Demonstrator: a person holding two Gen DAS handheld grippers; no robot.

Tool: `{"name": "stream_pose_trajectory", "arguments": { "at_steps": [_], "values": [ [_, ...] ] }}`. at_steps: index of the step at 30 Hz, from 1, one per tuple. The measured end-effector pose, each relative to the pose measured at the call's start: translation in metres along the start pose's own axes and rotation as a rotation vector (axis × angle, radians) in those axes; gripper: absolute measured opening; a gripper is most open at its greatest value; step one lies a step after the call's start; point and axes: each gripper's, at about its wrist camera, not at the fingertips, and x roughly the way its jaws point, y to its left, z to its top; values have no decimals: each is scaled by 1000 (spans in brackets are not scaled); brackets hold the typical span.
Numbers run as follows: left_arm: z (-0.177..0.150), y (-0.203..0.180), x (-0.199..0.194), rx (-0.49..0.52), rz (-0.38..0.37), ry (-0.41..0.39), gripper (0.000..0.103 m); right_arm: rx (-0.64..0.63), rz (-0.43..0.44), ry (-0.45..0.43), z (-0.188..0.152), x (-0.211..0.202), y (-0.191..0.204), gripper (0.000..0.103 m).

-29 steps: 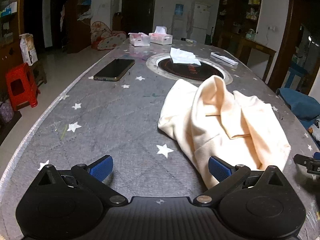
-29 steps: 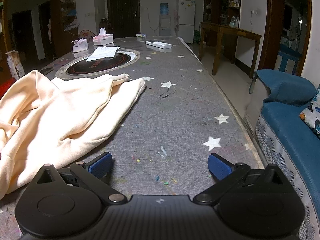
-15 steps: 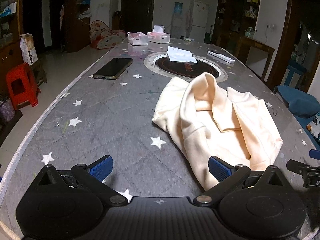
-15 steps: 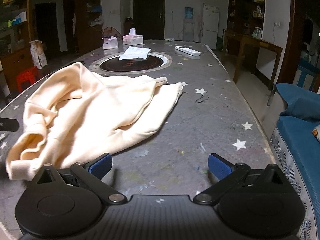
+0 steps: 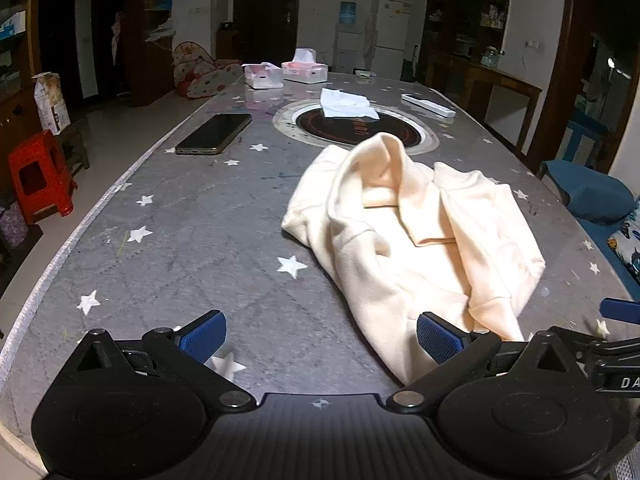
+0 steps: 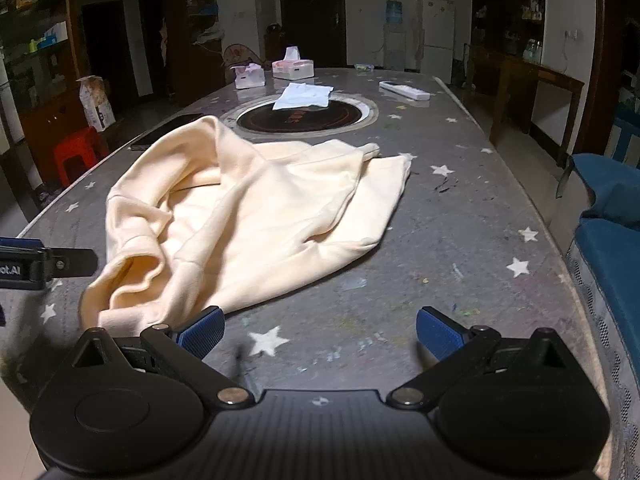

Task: Fold clothes
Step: 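Move both grippers toward the crumpled cream sweatshirt on the table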

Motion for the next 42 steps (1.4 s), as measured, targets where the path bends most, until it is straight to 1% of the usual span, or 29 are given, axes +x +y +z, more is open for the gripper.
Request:
{"name": "stream_pose_trajectory", "arguments": {
  "at_steps": [4,17,42],
  "values": [
    [-2,-6,0,8,-12,10,103,-9,0,12,-2,-1,7,103],
    [-4,-12,-5,21,-11,4,103,-37,36,20,-6,-6,24,103],
    [-5,-15,-4,25,-9,8,103,-32,45,11,-5,-8,25,103]
  ]
}}
